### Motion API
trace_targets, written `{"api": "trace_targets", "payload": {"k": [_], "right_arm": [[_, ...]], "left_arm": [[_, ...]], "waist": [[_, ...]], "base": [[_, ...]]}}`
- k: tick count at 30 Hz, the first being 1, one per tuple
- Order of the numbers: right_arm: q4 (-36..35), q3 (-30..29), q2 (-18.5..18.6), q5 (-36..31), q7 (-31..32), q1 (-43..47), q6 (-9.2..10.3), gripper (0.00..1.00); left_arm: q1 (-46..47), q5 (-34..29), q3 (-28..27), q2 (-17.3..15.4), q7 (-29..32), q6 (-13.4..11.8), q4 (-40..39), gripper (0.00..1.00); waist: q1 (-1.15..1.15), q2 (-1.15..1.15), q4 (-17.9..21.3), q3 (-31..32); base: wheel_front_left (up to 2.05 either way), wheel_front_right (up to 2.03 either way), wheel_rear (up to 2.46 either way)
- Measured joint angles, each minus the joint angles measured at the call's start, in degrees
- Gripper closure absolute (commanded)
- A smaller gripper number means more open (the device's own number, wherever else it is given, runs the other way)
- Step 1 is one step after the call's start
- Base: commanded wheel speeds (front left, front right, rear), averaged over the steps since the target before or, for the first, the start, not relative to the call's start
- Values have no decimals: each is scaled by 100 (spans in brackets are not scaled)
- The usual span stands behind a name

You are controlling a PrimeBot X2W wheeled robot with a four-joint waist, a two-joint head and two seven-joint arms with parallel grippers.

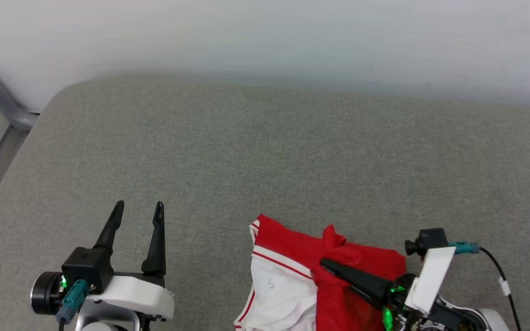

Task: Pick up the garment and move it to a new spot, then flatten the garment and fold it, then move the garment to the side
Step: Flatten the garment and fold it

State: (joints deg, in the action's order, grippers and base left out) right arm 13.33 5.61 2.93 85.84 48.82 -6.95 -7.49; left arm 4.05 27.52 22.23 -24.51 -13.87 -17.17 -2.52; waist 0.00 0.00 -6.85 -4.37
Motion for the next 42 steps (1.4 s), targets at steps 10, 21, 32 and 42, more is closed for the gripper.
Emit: {"api": "trace_targets", "payload": {"k": [10,21,32,42], "right_arm": [[381,1279,-4,-159,-1157,-539,-1,100],[538,1503,-4,-730,-2094,-708,-1,0],[-210,849,581,-2542,-4023,-503,-1,0],[-1296,-1085,534,-6072,-4936,326,-1,0]], "left_arm": [[366,-57,12,314,-93,194,196,0],[439,-223,-187,493,-103,374,427,0],[258,-308,-266,465,-103,432,532,0],[74,-298,-318,364,-104,347,649,0]], "waist": [[0,0,-387,-543],[1,0,-358,-565],[0,0,19,-89],[0,0,559,234]], "base": [[0,0,0],[0,0,0],[0,0,0],[0,0,0]]}}
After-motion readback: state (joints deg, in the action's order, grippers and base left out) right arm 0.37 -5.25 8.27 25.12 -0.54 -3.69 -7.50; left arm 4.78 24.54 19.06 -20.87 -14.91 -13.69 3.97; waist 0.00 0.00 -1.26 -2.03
